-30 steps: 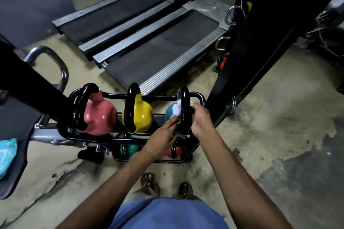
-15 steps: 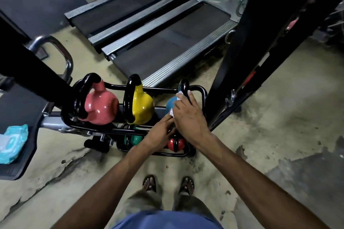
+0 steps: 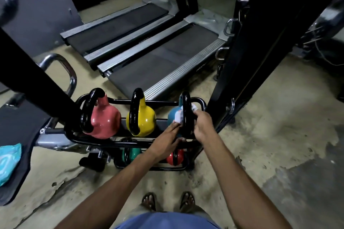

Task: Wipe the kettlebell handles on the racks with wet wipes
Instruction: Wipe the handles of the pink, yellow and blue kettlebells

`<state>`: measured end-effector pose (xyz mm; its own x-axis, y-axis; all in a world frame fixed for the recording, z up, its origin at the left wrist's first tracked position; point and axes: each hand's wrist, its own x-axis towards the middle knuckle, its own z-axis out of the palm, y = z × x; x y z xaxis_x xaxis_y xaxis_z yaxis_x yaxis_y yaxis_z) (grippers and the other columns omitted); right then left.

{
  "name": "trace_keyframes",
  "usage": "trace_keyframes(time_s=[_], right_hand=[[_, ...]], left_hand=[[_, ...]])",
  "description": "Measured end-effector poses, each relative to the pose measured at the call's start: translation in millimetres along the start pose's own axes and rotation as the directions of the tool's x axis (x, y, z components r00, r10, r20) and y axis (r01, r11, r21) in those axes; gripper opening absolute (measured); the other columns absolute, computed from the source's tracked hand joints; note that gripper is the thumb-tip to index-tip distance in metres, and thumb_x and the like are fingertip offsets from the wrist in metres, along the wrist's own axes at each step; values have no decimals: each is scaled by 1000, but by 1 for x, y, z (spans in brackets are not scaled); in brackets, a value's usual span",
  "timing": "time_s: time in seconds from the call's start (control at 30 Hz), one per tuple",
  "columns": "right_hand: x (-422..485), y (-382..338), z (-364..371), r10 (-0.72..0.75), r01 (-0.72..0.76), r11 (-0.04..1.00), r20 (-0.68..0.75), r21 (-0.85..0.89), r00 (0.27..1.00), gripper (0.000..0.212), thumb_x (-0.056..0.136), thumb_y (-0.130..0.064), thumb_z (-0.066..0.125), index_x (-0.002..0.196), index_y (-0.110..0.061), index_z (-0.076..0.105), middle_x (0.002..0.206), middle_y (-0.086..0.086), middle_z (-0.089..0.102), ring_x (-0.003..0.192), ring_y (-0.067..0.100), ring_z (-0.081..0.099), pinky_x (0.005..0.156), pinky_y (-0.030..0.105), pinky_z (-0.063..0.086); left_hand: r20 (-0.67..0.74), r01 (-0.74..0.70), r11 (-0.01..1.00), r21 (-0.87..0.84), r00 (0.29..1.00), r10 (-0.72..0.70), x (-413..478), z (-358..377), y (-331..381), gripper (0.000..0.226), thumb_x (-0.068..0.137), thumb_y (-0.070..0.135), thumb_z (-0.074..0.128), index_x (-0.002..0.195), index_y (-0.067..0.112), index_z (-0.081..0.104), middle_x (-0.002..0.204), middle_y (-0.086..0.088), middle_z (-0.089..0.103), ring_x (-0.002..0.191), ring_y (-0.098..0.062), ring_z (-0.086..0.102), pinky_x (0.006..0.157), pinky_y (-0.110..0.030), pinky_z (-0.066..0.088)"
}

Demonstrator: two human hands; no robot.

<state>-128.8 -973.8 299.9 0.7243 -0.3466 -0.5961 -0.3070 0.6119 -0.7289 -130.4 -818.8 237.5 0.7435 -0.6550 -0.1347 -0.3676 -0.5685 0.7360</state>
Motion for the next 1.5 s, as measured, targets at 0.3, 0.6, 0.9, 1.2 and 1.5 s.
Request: trace_keyframes(time_s=[0.3, 0.6, 0.9, 1.2, 1.5], right_hand=[[8, 5, -1, 34, -34, 999, 31, 1, 999, 29, 102, -13, 47, 91, -2, 72, 77, 13, 74, 62, 24, 71, 64, 36, 60], [-50, 50, -29, -808, 696, 319, 199, -643, 554, 11, 94, -5, 68, 102, -9, 76, 121, 0, 72, 115, 10, 66, 99, 26, 52], [-8, 27, -17, -328, 455, -776, 896, -437, 301, 19, 94, -13, 56, 99, -7, 74, 119, 12, 70, 138, 33, 51, 120, 54, 30], [-55, 57, -11, -696, 470, 619, -162, -629, 699, 11, 99, -14, 61, 105, -15, 71, 97, -3, 74, 83, 6, 66, 74, 30, 56], [-25, 32, -19, -249, 235, 945, -33, -228, 968, 21, 90, -1, 54, 93, -4, 75, 93, 16, 78, 86, 30, 75, 84, 38, 60]], left_hand=[[24, -42, 996, 80, 999, 40, 2, -5, -5, 63, 105, 29, 58, 159, 9, 34, 171, -3, 20, 160, -17, 11, 128, -31, 19], [54, -88, 996, -1, 995, 88, 4, -6, -16, 68, 103, 31, 61, 162, 19, 28, 172, 3, 12, 158, -13, 2, 127, -30, 15], [39, -91, 995, -27, 995, 92, 2, -5, -19, 67, 102, 27, 63, 160, 13, 33, 171, 1, 22, 160, -16, 7, 128, -36, 19], [93, -106, 994, -36, 990, 108, 2, -10, -21, 71, 104, 34, 60, 163, 15, 26, 173, 2, 7, 159, -16, 0, 125, -25, 6], [91, -136, 990, 20, 987, 134, 2, -11, -21, 68, 105, 33, 58, 163, 14, 26, 173, 4, 6, 157, -9, -3, 122, -19, 3]])
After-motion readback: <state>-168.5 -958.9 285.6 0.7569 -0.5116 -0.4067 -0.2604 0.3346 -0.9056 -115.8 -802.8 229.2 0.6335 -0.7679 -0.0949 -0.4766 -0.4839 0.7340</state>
